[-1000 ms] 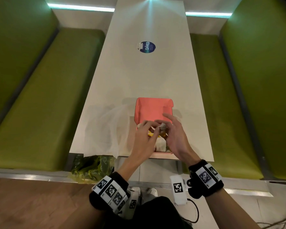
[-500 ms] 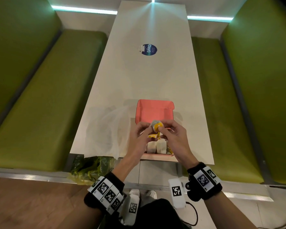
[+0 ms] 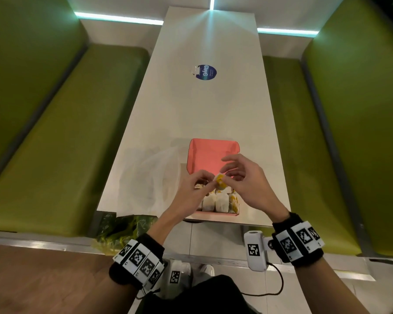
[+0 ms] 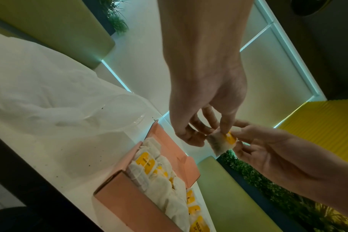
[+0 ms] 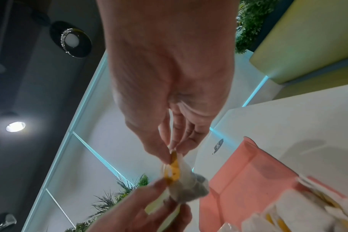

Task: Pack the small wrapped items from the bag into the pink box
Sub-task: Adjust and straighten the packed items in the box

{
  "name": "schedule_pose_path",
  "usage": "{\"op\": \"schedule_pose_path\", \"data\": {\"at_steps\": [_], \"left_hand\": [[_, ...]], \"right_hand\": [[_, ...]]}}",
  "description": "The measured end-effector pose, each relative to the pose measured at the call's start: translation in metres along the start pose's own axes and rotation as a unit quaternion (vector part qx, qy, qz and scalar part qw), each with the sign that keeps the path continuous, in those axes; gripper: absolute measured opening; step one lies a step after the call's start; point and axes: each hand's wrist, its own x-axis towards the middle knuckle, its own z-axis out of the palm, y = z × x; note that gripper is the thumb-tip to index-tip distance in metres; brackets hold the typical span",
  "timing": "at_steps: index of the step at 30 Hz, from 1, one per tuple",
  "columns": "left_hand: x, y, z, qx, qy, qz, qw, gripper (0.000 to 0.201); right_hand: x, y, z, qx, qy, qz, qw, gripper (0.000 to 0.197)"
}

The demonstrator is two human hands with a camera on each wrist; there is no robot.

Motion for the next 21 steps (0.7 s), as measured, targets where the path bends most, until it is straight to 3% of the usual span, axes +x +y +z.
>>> {"op": "schedule_pose_path", "data": {"at_steps": [6, 13, 21], "left_hand": [[0.001, 0.010, -0.002, -0.050, 0.042, 0.019, 0.998, 0.009], [0.000, 0.009, -0.005, -0.041, 0.083, 0.024, 0.995, 0.010], [0.001, 0.011, -0.017, -0.029, 0.136, 0.032, 0.990, 0.006]], "right_hand": [[-0.003, 0.006, 0.012, 0.079, 0.033, 0.016, 0.996, 0.041], [-0.011, 0.010, 0.026, 0.087, 0.039, 0.024, 0.995, 0.019], [-0.011, 0.013, 0.022, 0.101, 0.055, 0.036, 0.993, 0.017]]}}
